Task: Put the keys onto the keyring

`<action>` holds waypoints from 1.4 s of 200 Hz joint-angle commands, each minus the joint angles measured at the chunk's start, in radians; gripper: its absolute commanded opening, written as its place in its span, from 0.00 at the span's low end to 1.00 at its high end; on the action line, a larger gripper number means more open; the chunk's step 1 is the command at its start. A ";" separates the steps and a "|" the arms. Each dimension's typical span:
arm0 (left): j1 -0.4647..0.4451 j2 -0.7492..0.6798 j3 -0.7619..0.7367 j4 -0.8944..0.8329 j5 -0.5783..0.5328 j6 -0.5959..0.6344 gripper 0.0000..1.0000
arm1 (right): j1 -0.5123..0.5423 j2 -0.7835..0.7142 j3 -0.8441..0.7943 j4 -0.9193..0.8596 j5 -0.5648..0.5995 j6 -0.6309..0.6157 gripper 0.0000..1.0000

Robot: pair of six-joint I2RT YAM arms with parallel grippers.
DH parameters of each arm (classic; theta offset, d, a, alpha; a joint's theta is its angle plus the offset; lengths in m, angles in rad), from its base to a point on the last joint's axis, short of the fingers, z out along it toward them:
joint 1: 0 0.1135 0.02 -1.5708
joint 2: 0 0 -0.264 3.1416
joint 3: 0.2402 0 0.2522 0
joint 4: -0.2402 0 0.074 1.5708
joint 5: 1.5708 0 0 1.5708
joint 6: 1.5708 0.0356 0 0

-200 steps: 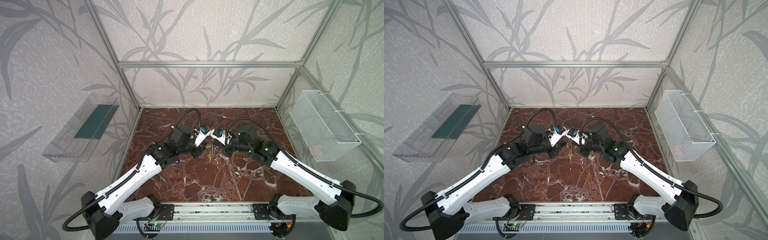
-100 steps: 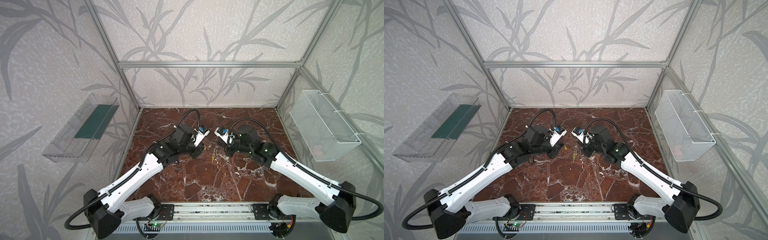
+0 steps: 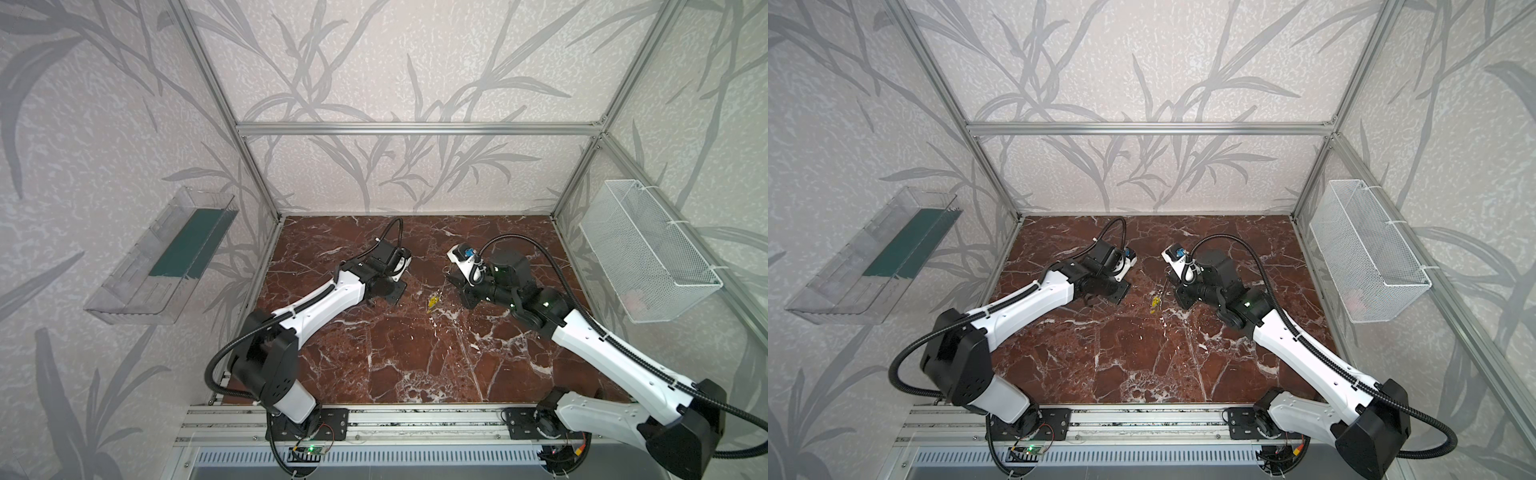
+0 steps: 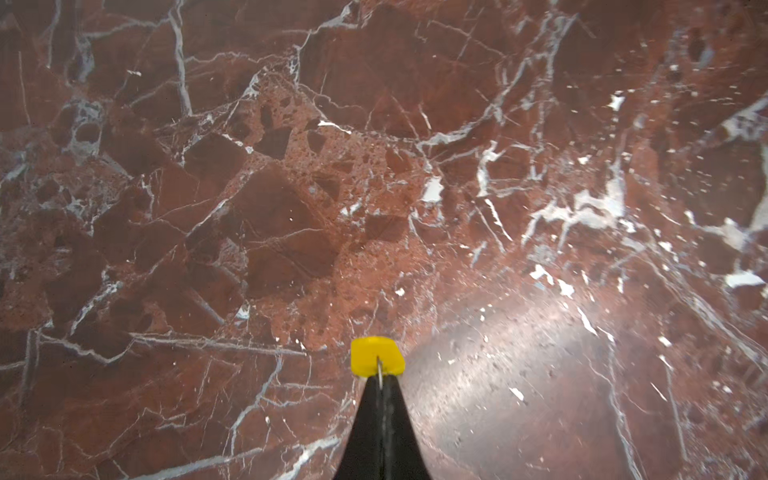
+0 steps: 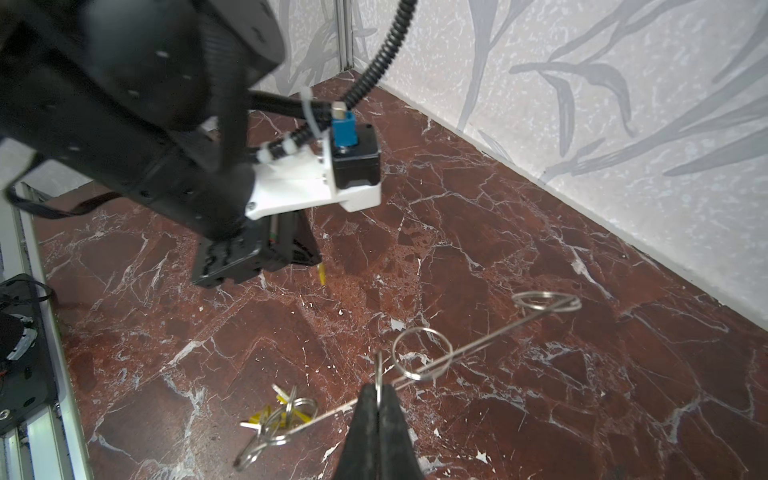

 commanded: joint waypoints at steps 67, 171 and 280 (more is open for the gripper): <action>0.010 0.180 0.010 0.195 0.025 -0.047 0.00 | -0.010 -0.084 -0.034 0.008 0.039 0.021 0.00; 0.009 0.106 -0.156 0.156 0.113 -0.118 0.00 | -0.010 -0.061 -0.028 0.023 0.017 0.033 0.00; 0.016 0.122 0.012 0.011 0.124 -0.099 0.00 | -0.011 -0.081 -0.038 0.019 0.019 0.040 0.00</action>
